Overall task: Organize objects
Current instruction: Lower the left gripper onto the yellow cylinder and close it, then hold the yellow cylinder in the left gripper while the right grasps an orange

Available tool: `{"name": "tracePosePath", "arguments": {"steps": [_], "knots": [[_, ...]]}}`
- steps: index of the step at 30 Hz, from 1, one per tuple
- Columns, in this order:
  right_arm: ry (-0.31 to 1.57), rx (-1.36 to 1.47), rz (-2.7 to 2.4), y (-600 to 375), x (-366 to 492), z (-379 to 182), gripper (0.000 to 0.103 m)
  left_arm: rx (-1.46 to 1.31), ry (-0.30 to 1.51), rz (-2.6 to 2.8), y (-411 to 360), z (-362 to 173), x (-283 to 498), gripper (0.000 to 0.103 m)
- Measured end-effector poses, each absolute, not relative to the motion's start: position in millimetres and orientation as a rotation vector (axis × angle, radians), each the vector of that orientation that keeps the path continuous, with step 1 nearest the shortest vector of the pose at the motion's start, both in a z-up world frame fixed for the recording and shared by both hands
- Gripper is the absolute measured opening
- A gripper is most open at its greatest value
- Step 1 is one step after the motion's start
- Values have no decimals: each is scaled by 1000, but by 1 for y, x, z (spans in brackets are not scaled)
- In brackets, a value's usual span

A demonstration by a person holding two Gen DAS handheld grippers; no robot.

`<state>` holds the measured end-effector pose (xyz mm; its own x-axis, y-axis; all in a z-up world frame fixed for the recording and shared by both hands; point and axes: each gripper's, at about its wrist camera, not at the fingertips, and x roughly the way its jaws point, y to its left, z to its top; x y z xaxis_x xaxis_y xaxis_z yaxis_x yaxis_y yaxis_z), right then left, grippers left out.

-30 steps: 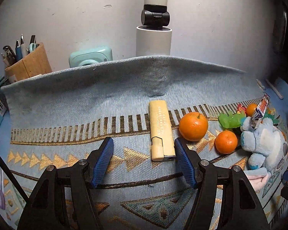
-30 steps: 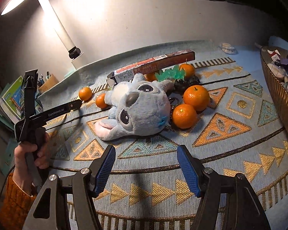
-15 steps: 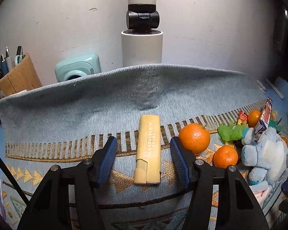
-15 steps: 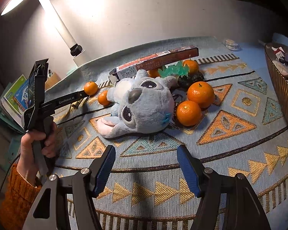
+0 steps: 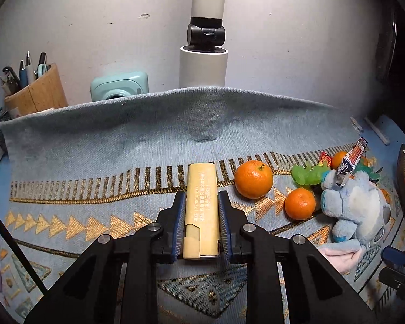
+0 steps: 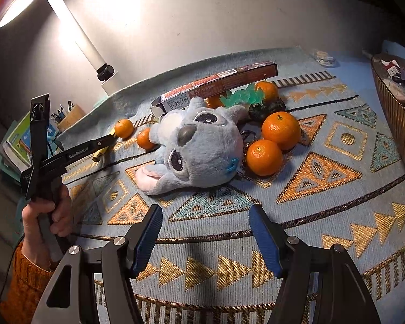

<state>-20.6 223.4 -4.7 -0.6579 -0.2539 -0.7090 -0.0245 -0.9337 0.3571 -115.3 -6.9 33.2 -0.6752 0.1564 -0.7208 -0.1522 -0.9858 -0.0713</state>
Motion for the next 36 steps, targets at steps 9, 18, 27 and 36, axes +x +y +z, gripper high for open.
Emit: {"name": "tracePosePath", "arguments": {"steps": [9,18,27,36], "knots": [[-342,1331,-2697,202,-26,-6,66,-1255,-160,2753,-40,21,-64,21],[-35,1423,-2555,119,-72,38,66,-1286,-157,2801,-47,14,-60,21],[43,1347,-2653,74,-159,41,61,-1299,-233,2812,-53,11,-62,21],[-42,1434,-2719,64,-205,17,53,-1306,-223,2815,-50,12,-63,21]]}}
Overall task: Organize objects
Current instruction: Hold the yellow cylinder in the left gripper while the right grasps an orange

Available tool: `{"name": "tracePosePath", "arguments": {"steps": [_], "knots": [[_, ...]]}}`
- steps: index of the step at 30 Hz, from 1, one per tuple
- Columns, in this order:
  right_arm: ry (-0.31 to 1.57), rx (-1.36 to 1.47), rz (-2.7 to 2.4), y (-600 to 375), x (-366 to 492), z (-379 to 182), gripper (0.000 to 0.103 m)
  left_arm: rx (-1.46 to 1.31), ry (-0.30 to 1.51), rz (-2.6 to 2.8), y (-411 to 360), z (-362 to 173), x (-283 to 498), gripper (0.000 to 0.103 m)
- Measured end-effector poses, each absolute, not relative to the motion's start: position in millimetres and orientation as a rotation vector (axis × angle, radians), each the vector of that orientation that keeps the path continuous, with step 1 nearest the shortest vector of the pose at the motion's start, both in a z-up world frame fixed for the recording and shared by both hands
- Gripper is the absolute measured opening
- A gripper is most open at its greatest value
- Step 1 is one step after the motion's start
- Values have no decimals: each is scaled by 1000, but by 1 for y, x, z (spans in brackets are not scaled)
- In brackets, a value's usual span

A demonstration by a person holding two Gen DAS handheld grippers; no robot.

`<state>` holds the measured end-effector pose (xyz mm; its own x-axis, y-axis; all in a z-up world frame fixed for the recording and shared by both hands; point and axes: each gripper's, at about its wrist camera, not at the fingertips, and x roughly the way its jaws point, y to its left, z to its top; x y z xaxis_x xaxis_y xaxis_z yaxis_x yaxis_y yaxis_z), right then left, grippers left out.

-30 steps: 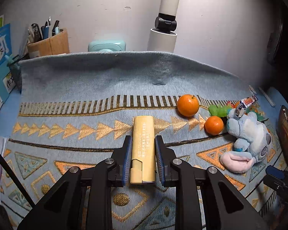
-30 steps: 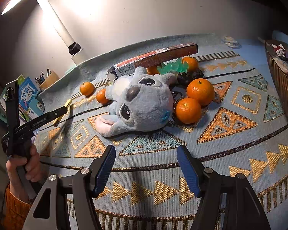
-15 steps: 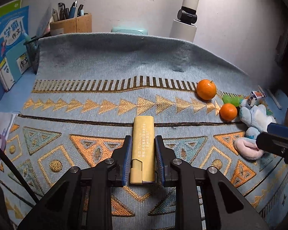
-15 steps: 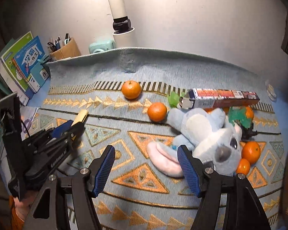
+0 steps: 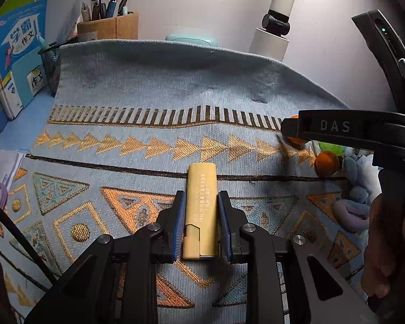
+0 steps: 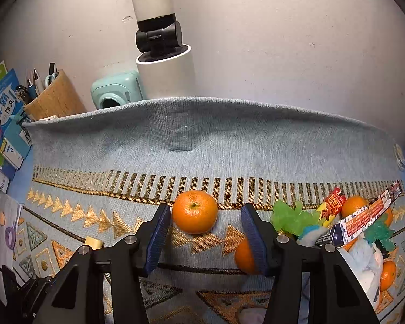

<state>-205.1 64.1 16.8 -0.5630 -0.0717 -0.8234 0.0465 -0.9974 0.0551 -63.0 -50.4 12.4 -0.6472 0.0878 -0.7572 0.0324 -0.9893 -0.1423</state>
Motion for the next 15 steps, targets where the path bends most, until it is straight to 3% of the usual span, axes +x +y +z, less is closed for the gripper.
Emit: {"name": "tracePosePath", "arguments": {"steps": [2,6,15], "knots": [[-45,1445,-2720,61,-211,13,51,-1305,-228,2812,-50,10,-66,21],[13,1428,-2728,52,-212,12,33,-1306,-220,2814,-48,10,-65,21],[-63,1413,-2706,52,-188,21,33,-1305,-205,2812,-48,9,-72,21]]}}
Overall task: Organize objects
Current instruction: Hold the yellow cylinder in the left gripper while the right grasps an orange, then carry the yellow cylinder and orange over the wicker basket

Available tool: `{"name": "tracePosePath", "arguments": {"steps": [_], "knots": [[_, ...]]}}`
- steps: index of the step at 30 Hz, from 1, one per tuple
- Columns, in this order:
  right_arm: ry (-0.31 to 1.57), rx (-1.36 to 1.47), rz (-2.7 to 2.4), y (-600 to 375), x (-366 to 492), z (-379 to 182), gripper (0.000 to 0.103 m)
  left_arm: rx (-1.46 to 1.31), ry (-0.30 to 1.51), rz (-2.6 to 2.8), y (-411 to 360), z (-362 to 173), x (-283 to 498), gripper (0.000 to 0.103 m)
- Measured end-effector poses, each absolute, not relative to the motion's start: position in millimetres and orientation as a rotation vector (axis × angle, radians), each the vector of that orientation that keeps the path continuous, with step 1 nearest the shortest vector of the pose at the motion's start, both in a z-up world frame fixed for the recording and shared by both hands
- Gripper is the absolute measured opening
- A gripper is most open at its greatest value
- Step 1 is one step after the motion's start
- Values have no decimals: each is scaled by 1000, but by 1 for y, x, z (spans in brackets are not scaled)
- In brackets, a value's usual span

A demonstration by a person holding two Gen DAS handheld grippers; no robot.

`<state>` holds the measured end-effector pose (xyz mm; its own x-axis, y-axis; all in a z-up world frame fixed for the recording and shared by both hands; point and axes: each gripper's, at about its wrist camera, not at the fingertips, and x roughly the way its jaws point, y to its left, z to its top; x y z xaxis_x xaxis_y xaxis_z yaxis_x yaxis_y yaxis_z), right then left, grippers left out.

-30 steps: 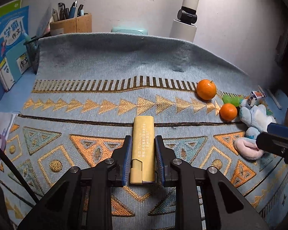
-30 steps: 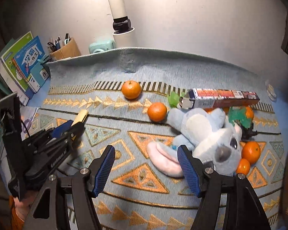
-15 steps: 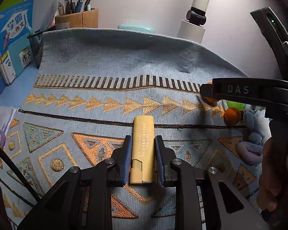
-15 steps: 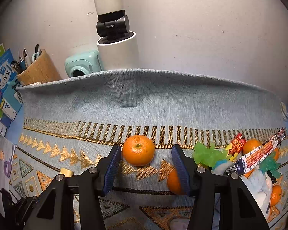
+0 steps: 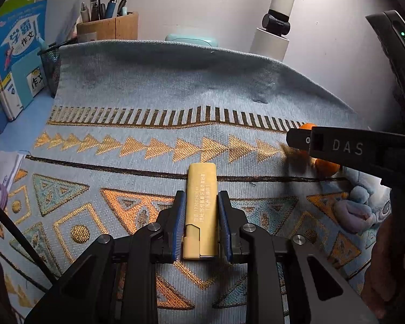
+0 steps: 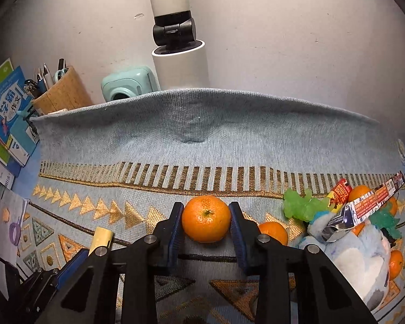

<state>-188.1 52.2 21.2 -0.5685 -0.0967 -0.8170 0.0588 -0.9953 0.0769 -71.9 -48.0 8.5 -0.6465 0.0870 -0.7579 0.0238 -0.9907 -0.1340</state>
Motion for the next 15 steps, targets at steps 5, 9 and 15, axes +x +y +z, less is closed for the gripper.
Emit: {"name": "tracePosePath", "arguments": {"steps": [5,9,15], "knots": [[-96,1397,-2702,66,-156,34,33,-1306,-200,2813,-48,9,-73,21],[-141,1387,-2691,77,-137,43,33,-1307,-195,2814,-47,9,-74,21],[-199,1361,-2701,97,-102,55,33,-1296,-210,2808,-47,10,-73,21]]}}
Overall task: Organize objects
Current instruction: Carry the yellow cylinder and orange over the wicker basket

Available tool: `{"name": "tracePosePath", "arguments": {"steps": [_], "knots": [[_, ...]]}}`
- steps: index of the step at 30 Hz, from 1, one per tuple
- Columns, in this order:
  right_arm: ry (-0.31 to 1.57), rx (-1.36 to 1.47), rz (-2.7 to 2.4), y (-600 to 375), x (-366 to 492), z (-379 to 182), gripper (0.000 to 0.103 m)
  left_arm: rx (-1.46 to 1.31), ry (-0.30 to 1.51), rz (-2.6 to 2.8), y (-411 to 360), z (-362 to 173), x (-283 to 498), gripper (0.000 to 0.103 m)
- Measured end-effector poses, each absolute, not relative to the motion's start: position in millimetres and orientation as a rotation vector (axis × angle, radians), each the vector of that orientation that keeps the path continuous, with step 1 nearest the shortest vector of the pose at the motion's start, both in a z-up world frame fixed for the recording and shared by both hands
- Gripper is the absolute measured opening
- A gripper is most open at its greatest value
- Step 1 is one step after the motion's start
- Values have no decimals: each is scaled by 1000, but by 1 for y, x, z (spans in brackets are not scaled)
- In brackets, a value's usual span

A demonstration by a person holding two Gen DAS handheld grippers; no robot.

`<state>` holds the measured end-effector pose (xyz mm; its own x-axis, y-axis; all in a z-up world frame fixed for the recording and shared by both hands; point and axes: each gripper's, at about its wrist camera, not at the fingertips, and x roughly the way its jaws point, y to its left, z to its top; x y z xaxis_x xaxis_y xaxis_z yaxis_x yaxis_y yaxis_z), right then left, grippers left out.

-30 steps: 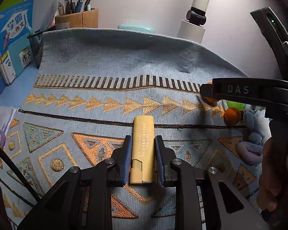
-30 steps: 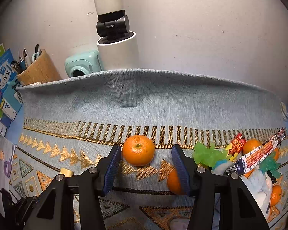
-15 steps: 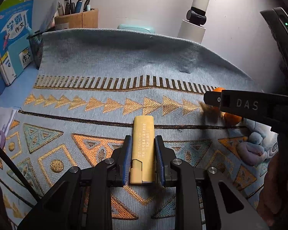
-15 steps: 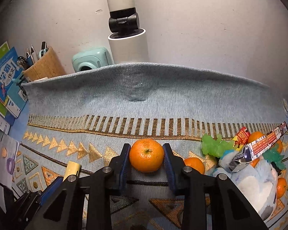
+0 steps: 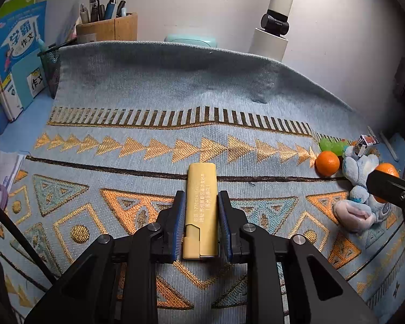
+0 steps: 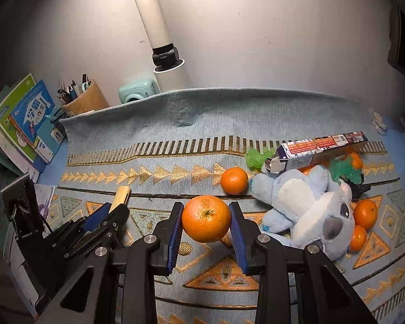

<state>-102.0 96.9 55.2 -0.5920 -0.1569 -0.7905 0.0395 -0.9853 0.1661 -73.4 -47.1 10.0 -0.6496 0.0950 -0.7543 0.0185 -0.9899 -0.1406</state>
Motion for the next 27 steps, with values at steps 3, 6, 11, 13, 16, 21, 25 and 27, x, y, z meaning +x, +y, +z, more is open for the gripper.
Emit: {"name": "tracePosePath", "arguments": {"steps": [3,6,11,13,16,21,25,27], "knots": [[-259,1343,-2719,118,-79,64,33,-1264,-200,2816,-44,13,-70,21],[-313,1313,-2763,141,-53,75,33,-1234,-166,2824,-38,18,-65,21],[-425,1258,-2858,192,-13,94,33,-1176,-153,2790,-25,27,-56,21],[-479,1240,-2892,217,2,104,33,-1150,-158,2773,-19,37,-51,21],[-567,1199,-2970,257,25,119,33,-1097,-161,2724,-3,59,-43,21],[-759,1081,-3092,321,64,138,33,-984,-99,2657,33,98,-32,21],[-827,996,-3205,364,94,151,33,-905,-35,2609,79,125,-25,21],[-866,958,-3243,385,106,157,33,-872,-24,2561,102,138,-23,21]]}}
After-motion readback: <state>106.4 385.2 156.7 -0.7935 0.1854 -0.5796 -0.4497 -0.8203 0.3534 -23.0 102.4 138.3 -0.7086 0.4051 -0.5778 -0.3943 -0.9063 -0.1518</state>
